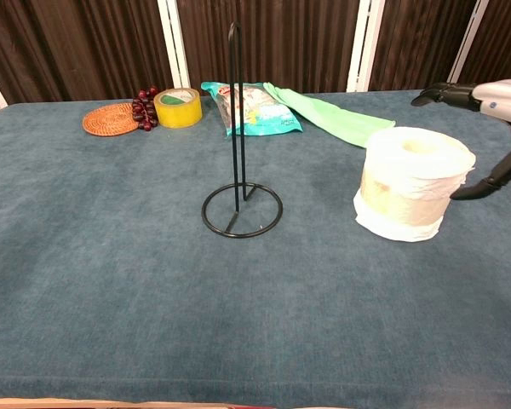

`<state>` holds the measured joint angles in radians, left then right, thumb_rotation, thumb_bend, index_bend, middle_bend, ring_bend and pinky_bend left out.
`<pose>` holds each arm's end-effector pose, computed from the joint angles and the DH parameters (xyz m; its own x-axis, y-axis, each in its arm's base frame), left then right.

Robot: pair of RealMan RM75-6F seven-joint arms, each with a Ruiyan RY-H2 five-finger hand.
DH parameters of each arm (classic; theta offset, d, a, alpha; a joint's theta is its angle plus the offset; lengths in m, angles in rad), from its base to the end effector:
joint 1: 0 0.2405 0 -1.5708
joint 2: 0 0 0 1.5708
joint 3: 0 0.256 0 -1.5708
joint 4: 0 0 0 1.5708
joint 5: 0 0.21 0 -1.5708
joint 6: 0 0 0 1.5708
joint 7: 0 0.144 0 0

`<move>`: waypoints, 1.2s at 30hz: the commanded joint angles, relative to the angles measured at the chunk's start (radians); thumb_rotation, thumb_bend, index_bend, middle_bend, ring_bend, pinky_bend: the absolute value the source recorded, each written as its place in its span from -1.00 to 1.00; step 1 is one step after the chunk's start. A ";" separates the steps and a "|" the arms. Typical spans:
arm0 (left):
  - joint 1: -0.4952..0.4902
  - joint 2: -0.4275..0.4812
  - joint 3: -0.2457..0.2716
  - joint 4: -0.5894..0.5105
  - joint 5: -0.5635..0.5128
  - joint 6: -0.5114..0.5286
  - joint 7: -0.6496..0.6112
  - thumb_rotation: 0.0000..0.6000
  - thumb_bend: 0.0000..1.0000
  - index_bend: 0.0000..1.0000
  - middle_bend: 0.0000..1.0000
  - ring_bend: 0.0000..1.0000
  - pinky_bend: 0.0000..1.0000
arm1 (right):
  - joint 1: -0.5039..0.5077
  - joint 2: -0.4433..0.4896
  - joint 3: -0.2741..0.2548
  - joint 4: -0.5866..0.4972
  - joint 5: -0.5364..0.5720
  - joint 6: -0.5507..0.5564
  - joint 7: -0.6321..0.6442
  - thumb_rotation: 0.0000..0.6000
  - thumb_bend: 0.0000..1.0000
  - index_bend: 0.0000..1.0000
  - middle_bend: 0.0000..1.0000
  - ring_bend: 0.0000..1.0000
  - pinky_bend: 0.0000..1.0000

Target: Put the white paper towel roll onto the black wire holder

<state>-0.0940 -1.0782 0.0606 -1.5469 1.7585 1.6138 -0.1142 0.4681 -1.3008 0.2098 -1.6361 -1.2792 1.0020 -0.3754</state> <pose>-0.2933 0.1569 0.1639 0.3876 0.0032 0.9218 0.8882 -0.2689 -0.3725 -0.2171 -0.3046 0.0638 0.5316 -0.1871 0.8261 -0.8351 -0.2789 0.4742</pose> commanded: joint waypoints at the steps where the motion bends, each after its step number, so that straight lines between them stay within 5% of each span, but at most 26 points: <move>1: 0.000 0.000 0.000 0.000 0.000 0.000 0.000 1.00 -0.18 -1.00 -1.00 -1.00 -0.88 | 0.061 -0.025 0.032 0.020 0.128 -0.062 -0.087 1.00 -0.82 -1.00 -1.00 -1.00 -1.00; 9: 0.000 0.000 -0.001 0.000 0.000 0.000 0.000 1.00 -0.17 -1.00 -1.00 -1.00 -0.88 | 0.166 -0.041 0.053 0.068 0.377 -0.193 -0.131 1.00 -0.82 -1.00 -1.00 -1.00 -1.00; 16: 0.001 0.000 -0.001 0.000 0.001 -0.001 0.000 1.00 -0.17 -1.00 -1.00 -1.00 -0.88 | 0.220 -0.048 0.023 0.095 0.441 -0.242 -0.109 1.00 -0.82 -0.97 -1.00 -1.00 -1.00; 19: 0.001 0.000 -0.001 0.000 0.001 -0.001 0.000 1.00 -0.17 -1.00 -1.00 -1.00 -0.88 | 0.218 -0.059 0.016 0.107 0.420 -0.206 -0.089 1.00 -0.82 -0.46 -0.64 -0.83 -0.88; 22: 0.001 0.000 -0.001 0.000 0.001 -0.001 0.000 1.00 -0.17 -1.00 -1.00 -1.00 -0.88 | 0.213 -0.055 0.008 0.108 0.404 -0.192 -0.059 1.00 -0.82 0.24 -0.10 -0.22 -0.31; 25: 0.001 0.000 -0.001 0.000 0.001 -0.001 0.000 1.00 -0.17 -1.00 -1.00 -1.00 -0.88 | 0.206 -0.052 0.003 0.110 0.374 -0.176 -0.022 1.00 -0.79 0.57 0.17 0.09 -0.14; 28: 0.001 0.000 -0.001 0.000 0.001 -0.001 0.000 1.00 -0.17 -1.00 -1.00 -1.00 -0.88 | 0.194 -0.048 0.002 0.110 0.333 -0.149 0.021 1.00 -0.74 0.72 0.29 0.23 -0.03; 36: 0.001 0.000 -0.002 0.000 0.001 -0.001 0.000 1.00 -0.17 -1.00 -1.00 -1.00 -0.88 | 0.101 0.015 0.039 0.021 0.090 0.047 0.284 1.00 -0.72 0.74 0.31 0.24 0.00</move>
<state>-0.0929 -1.0781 0.0589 -1.5469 1.7595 1.6127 -0.1144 0.6126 -1.3223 0.2307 -1.5682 -1.0984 0.9703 -0.1912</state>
